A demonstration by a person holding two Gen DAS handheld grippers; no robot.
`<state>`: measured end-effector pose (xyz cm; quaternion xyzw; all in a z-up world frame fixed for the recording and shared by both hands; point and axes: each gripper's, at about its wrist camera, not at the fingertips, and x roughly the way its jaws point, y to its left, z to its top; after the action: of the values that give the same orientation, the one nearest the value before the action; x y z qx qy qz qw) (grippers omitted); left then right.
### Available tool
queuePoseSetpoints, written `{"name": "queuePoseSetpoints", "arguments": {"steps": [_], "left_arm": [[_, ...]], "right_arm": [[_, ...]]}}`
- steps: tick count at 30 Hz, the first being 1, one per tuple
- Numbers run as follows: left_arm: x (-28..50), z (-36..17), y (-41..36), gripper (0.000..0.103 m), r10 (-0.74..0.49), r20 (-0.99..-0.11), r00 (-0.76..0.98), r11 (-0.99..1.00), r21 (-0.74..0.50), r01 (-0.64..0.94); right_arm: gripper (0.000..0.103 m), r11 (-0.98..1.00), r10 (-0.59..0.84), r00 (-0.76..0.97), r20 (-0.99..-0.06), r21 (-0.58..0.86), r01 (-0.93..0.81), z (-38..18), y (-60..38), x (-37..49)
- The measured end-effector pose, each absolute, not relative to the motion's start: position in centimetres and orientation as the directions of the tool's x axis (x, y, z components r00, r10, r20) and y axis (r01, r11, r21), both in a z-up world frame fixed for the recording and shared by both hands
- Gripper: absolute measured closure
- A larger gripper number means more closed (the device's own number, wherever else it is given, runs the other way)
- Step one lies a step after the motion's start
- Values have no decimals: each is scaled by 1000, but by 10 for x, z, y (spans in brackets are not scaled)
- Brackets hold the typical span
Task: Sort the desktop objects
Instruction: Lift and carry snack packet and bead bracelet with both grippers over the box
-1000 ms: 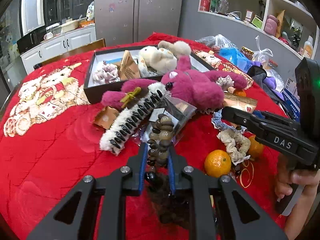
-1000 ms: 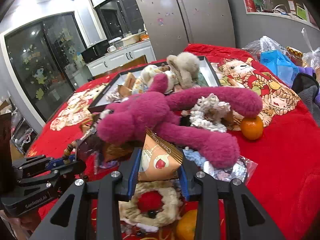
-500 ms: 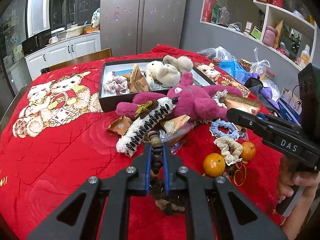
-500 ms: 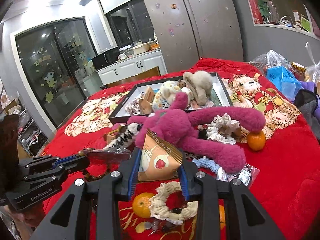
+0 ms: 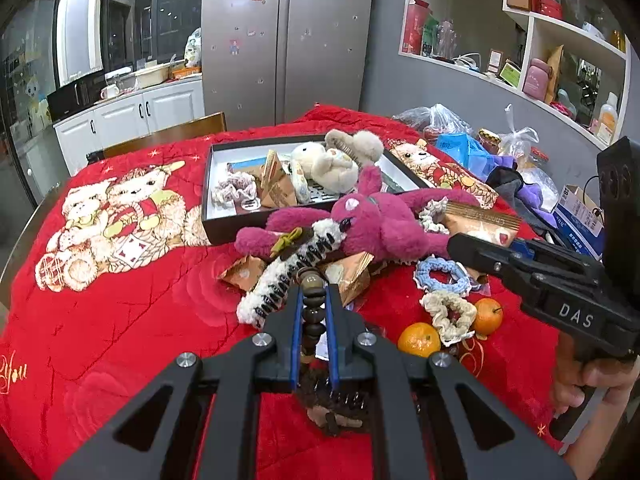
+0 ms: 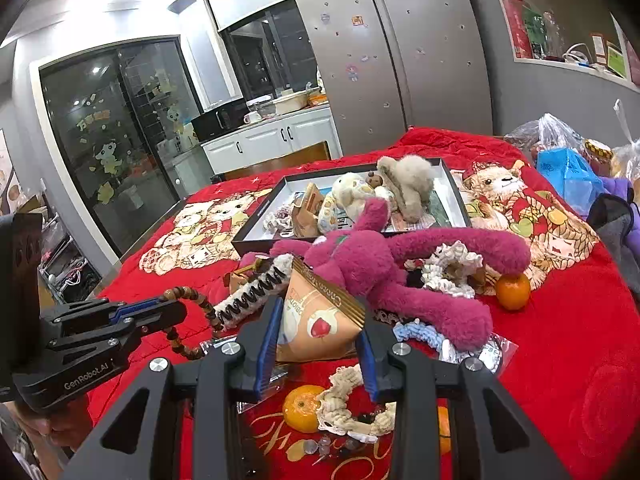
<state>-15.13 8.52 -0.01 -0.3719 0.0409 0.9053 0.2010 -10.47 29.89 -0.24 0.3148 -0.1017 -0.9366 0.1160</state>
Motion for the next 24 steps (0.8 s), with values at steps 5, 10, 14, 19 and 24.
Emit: {"name": "queuePoseSetpoints", "arguments": {"steps": [5, 10, 14, 19, 24], "left_arm": [[-152, 13, 88, 92, 331, -676, -658, -918, -68, -392], [-153, 28, 91, 92, 331, -661, -674, -918, -61, -391], [-153, 39, 94, 92, 326, -650, -687, -919, -48, -391], [-154, 47, 98, 92, 327, -638, -697, -920, -47, -389], [-158, 52, 103, 92, 325, -638, -698, -920, -42, -390]], "right_arm": [[68, -944, -309, -770, -559, 282, 174, 3, 297, -107], [68, -941, -318, -769, -554, 285, 184, 9, 292, -109], [68, -940, -324, -773, -545, 276, 199, 18, 287, -110], [68, -940, -331, -779, -533, 261, 221, 32, 280, -111], [68, -942, -326, -787, -524, 248, 225, 40, 276, -113]]}}
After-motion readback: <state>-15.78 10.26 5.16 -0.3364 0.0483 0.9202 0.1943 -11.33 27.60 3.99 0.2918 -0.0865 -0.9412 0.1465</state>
